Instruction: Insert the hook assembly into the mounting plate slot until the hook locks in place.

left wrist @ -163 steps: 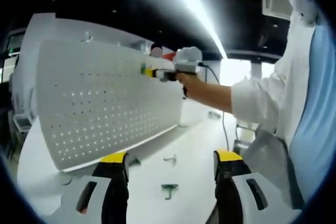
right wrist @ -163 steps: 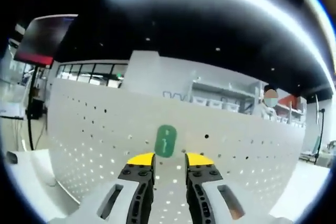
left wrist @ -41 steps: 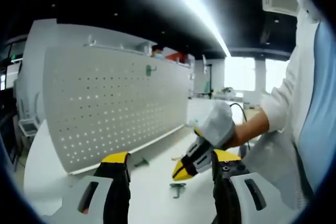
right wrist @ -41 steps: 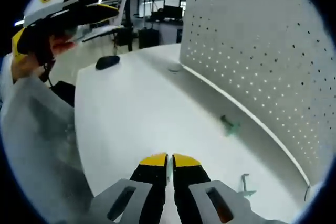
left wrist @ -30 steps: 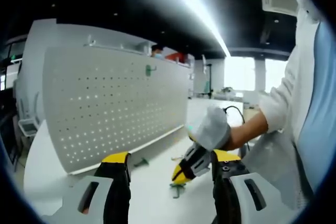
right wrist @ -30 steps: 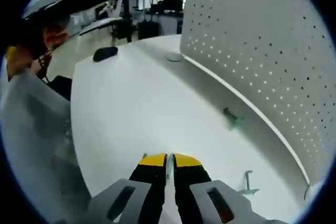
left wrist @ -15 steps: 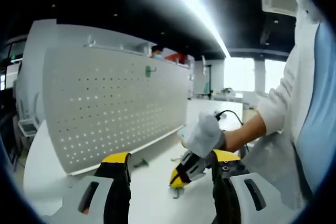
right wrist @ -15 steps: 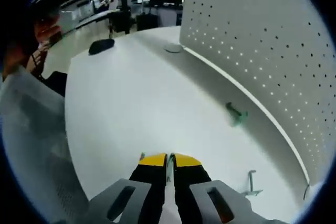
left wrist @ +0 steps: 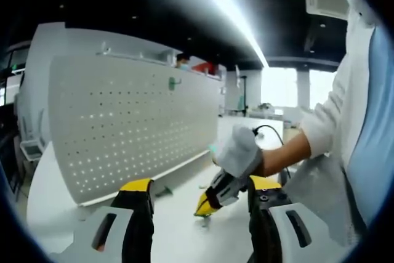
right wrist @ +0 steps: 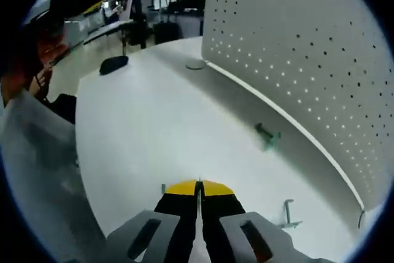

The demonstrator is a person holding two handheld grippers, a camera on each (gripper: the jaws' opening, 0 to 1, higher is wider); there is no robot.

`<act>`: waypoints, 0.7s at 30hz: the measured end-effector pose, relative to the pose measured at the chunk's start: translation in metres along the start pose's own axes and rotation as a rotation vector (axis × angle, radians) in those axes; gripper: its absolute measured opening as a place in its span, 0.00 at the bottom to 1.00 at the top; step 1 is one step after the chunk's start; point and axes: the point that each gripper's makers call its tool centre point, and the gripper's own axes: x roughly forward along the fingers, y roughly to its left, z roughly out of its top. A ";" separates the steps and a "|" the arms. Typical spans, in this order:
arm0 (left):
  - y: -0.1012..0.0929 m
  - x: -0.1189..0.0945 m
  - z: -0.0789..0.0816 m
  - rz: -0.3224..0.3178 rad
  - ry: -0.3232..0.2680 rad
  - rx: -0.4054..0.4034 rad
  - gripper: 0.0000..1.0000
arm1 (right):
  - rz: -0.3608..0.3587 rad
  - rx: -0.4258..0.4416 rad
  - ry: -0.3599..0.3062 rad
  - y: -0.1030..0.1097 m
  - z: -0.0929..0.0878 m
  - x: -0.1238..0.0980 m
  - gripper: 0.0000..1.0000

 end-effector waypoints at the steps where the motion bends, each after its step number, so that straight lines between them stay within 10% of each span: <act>1: 0.000 0.000 0.000 -0.001 0.001 0.000 0.62 | 0.001 0.011 -0.006 0.000 0.001 -0.002 0.00; 21: 0.001 0.002 -0.002 0.012 0.016 -0.005 0.57 | -0.016 0.131 -0.237 -0.010 0.057 -0.044 0.00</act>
